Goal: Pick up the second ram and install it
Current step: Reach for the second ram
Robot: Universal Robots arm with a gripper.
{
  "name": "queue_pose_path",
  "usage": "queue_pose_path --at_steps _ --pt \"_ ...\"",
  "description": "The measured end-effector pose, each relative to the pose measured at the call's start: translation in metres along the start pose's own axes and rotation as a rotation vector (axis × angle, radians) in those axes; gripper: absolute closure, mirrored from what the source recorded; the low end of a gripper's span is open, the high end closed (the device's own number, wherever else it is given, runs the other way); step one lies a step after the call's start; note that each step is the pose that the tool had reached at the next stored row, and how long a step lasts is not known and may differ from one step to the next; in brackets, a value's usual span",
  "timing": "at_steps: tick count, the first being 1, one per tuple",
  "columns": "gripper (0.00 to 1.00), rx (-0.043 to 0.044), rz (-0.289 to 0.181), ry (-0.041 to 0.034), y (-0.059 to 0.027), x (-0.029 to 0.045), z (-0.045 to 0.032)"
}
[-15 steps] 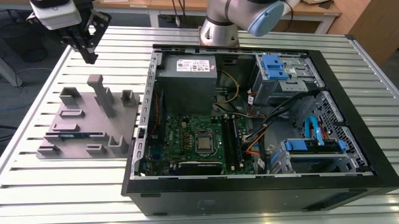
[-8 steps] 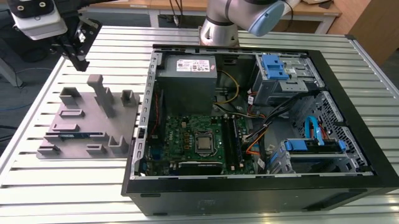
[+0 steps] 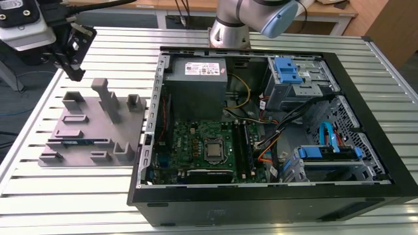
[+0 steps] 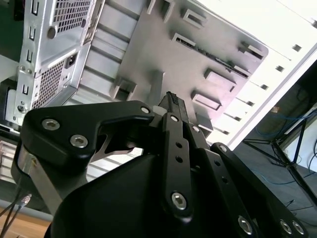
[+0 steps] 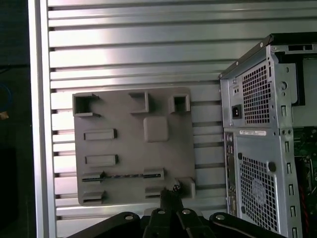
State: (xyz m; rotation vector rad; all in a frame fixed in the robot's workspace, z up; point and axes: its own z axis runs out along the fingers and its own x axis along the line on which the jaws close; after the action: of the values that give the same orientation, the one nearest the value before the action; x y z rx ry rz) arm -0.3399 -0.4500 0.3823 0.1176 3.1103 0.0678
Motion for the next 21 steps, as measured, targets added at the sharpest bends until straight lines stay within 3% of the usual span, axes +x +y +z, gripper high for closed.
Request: queue_pose_path --at_steps 21 --pt "0.89 0.0004 0.0 -0.0001 -0.0321 0.0251 0.003"
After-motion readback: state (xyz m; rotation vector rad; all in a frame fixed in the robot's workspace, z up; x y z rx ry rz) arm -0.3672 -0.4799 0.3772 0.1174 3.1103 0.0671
